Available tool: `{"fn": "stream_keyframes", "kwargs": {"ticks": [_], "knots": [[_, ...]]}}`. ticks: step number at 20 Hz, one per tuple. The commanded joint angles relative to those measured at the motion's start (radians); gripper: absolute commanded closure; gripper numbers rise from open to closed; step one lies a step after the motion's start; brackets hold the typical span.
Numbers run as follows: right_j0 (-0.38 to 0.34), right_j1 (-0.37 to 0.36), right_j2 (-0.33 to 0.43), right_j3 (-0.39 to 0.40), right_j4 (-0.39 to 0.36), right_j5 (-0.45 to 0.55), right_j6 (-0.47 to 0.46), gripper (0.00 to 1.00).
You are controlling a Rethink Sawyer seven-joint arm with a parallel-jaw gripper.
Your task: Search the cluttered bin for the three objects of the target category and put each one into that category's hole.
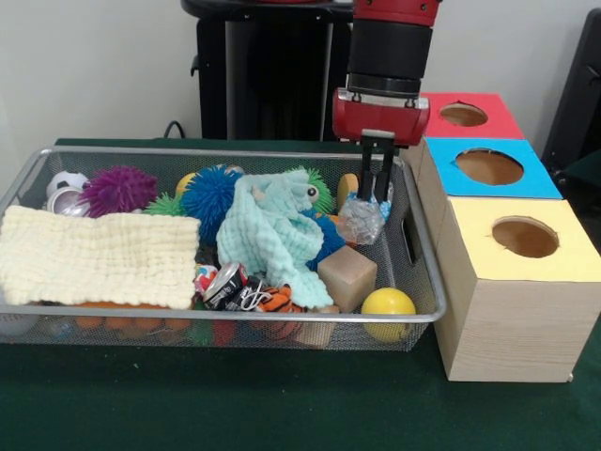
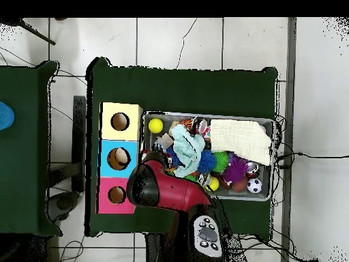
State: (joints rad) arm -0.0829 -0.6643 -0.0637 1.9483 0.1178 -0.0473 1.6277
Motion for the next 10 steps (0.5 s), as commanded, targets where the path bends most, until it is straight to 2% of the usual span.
{"fn": "stream_keyframes", "kwargs": {"ticks": [1,10], "knots": [[0.002,-0.045,-0.001,-0.054,0.006,0.168,0.119,1.0],[0.016,-0.119,-0.026,-0.052,0.0,0.276,0.12,1.0]]}}
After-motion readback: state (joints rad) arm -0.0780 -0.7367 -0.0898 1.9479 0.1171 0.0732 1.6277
